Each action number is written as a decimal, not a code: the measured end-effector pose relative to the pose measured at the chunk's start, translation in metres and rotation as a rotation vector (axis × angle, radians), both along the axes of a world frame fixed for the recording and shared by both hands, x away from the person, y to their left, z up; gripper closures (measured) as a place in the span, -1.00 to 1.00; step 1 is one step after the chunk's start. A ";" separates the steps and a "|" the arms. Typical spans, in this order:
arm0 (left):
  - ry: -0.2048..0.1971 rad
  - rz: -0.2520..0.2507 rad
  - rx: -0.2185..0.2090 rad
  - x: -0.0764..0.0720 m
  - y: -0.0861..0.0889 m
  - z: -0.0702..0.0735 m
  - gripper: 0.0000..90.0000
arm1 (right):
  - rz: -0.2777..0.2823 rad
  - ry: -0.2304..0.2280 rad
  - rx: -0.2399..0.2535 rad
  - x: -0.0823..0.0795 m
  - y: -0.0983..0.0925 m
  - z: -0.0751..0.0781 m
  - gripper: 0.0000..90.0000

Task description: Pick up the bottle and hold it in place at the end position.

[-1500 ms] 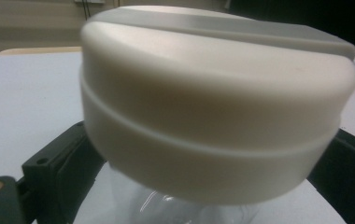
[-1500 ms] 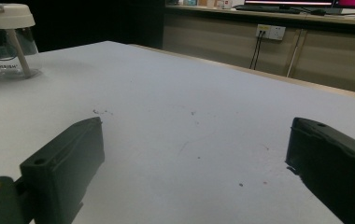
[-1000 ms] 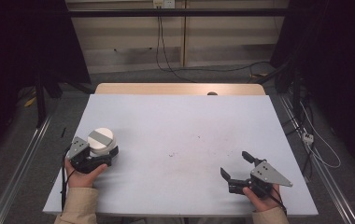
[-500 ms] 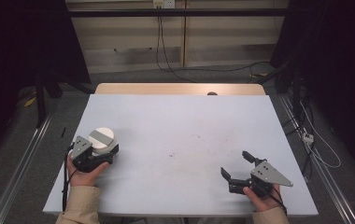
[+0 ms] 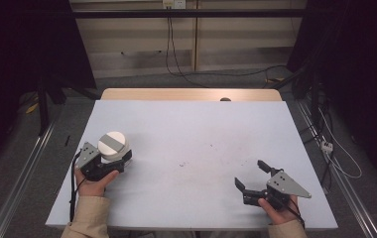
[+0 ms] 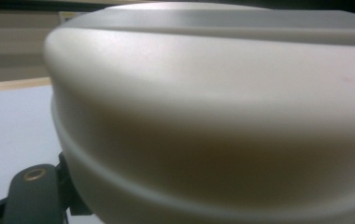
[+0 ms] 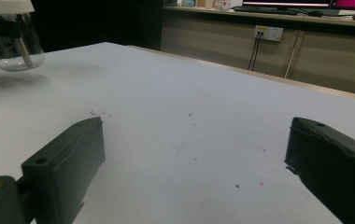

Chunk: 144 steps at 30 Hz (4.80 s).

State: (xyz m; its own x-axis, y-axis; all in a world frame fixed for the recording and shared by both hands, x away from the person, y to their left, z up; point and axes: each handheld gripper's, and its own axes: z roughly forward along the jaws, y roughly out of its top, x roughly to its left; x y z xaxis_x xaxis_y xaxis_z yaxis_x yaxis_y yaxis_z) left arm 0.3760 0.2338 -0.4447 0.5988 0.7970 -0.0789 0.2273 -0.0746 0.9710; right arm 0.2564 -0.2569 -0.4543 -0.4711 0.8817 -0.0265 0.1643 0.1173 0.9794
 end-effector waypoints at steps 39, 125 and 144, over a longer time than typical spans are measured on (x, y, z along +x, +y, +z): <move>-0.018 -0.222 0.031 0.033 -0.085 0.015 -0.59 | -0.003 -0.006 0.006 0.002 -0.002 0.001 -0.90; 0.005 -0.354 0.101 0.074 -0.177 -0.001 -0.59 | -0.019 0.001 0.028 0.002 -0.007 0.001 -0.90; 0.024 -0.369 0.101 0.078 -0.189 -0.007 -0.59 | -0.017 0.003 0.027 0.003 -0.006 0.000 -0.90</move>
